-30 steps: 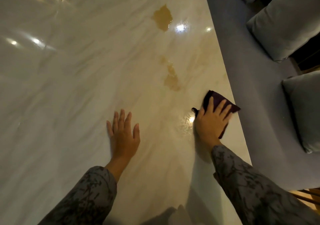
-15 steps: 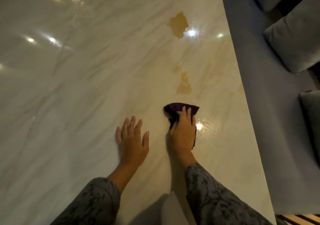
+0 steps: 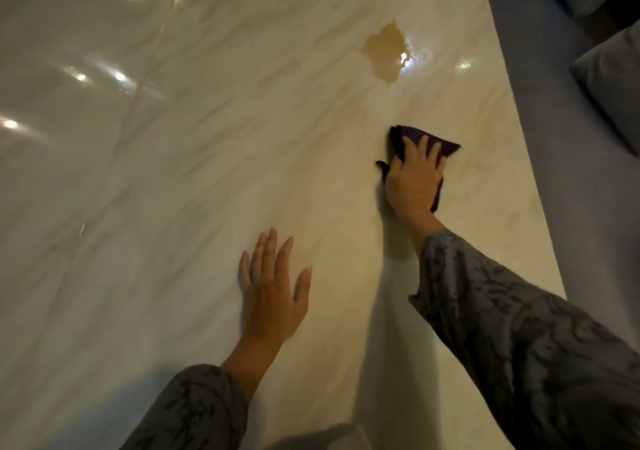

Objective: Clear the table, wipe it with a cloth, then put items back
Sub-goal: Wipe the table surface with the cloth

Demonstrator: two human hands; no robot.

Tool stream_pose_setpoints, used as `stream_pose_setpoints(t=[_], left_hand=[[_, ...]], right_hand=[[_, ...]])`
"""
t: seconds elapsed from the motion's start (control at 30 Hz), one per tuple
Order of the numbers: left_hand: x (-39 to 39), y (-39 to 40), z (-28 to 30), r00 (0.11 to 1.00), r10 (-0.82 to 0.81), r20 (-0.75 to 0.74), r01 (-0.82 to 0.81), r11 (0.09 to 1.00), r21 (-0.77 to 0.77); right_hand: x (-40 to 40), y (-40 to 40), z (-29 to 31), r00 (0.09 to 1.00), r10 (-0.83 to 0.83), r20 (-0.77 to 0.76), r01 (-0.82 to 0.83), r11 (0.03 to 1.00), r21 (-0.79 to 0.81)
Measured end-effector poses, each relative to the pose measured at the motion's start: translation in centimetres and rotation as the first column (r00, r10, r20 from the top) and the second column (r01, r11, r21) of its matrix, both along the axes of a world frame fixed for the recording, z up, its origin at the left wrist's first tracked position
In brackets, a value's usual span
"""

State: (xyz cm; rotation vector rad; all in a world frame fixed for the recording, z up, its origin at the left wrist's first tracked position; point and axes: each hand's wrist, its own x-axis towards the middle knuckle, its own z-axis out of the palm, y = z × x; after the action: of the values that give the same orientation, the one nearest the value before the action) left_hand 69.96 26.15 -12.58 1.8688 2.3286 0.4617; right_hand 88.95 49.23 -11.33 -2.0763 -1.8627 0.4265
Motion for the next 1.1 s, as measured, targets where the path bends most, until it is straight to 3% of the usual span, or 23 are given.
stream_pose_setpoints(t=[0.1, 0.2, 0.33, 0.43, 0.63, 0.83, 0.93, 1.1], left_hand=[[0.1, 0.1, 0.1, 1.000, 0.004, -0.018, -0.005, 0.999, -0.035], [0.0, 0.1, 0.2, 0.999, 0.011, -0.030, -0.012, 0.999, -0.053], [0.0, 0.1, 0.4, 0.999, 0.016, -0.028, -0.018, 0.998, -0.065], [-0.1, 0.0, 0.4, 1.000, 0.013, -0.018, -0.014, 0.998, -0.066], [0.0, 0.1, 0.5, 1.000, 0.015, -0.013, -0.015, 0.998, -0.064], [0.1, 0.2, 0.1, 0.999, 0.015, -0.040, -0.017, 0.998, -0.061], [0.1, 0.2, 0.0, 0.999, 0.018, -0.047, -0.020, 0.998, -0.062], [0.0, 0.2, 0.0, 0.999, 0.011, -0.052, -0.015, 0.997, -0.076]], right_hand=[[-3.5, -0.5, 0.0, 0.968, 0.228, 0.109, -0.225, 0.974, -0.036], [-5.3, -4.5, 0.4, 0.914, 0.398, 0.078, -0.397, 0.917, -0.033], [-2.4, -10.9, 0.2, 0.818, 0.561, 0.127, -0.562, 0.826, -0.030], [2.5, -11.4, 0.0, 0.858, 0.490, 0.153, -0.490, 0.871, -0.041], [12.7, -7.6, 0.1, 0.959, 0.139, 0.245, -0.131, 0.990, -0.049], [10.7, -0.5, -0.5, 0.942, -0.213, 0.260, 0.243, 0.966, -0.090], [5.4, 3.5, -0.3, 0.944, -0.163, 0.287, 0.208, 0.969, -0.133], [-6.9, 5.3, 0.4, 0.945, 0.160, 0.284, -0.121, 0.981, -0.148]])
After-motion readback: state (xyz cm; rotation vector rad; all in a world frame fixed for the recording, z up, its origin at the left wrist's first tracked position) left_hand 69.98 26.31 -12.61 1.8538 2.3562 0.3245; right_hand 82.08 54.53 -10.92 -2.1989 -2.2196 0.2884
